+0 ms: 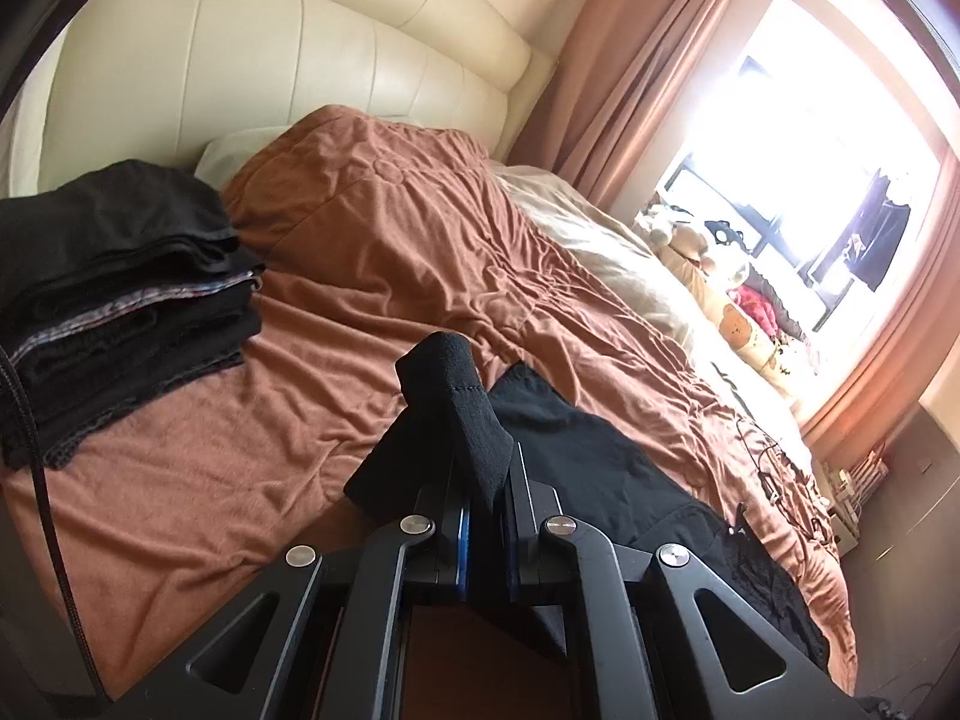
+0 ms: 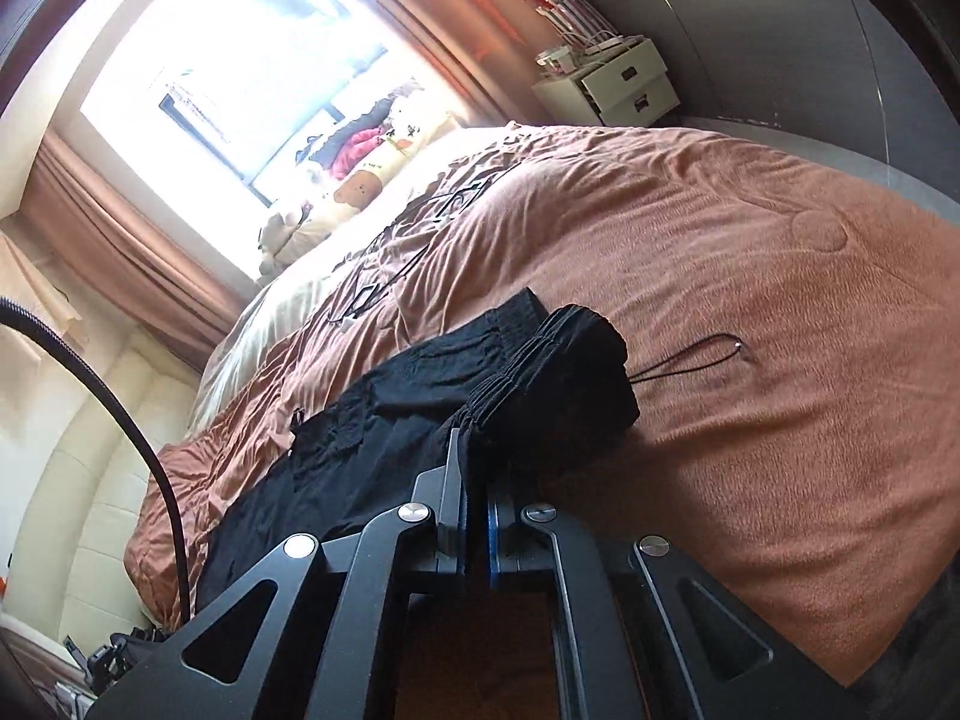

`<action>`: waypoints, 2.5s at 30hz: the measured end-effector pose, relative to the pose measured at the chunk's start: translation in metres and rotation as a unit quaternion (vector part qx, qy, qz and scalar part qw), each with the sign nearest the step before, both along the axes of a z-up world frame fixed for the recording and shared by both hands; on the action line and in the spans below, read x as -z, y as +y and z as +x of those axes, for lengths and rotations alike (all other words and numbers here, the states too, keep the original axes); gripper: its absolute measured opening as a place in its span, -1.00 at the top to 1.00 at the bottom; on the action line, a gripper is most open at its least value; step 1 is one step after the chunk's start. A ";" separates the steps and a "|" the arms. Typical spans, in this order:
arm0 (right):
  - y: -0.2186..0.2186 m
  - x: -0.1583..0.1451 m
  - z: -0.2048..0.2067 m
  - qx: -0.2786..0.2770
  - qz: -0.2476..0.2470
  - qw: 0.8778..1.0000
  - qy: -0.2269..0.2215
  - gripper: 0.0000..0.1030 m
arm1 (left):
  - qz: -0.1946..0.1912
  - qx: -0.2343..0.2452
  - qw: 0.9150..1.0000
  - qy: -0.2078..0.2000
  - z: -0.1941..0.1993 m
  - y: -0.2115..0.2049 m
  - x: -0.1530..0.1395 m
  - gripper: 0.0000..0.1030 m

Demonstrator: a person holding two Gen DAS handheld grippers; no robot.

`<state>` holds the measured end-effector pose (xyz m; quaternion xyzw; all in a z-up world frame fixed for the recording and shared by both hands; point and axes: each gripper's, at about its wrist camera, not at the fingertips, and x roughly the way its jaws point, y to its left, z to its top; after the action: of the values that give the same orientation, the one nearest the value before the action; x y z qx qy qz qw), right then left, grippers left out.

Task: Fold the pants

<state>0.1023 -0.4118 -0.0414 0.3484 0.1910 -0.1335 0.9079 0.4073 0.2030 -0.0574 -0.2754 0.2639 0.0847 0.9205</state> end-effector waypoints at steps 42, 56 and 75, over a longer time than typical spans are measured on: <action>-0.036 -0.004 0.271 0.009 -0.014 0.983 0.182 -0.12 | 0.070 0.065 0.981 0.170 0.314 -0.044 0.086 0.82; 0.100 -0.010 0.357 -0.194 -0.233 0.933 0.193 -0.36 | 0.064 0.079 0.973 0.208 0.344 -0.046 0.113 0.82; 0.211 0.050 0.488 -0.408 -0.328 0.817 0.243 -0.36 | 0.071 0.094 0.969 0.215 0.354 -0.046 0.122 0.81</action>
<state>0.5899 -0.2010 -0.0914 -0.1233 0.4748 0.1148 0.8638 0.7614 0.1571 -0.1792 -0.1587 0.4738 0.0738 0.8631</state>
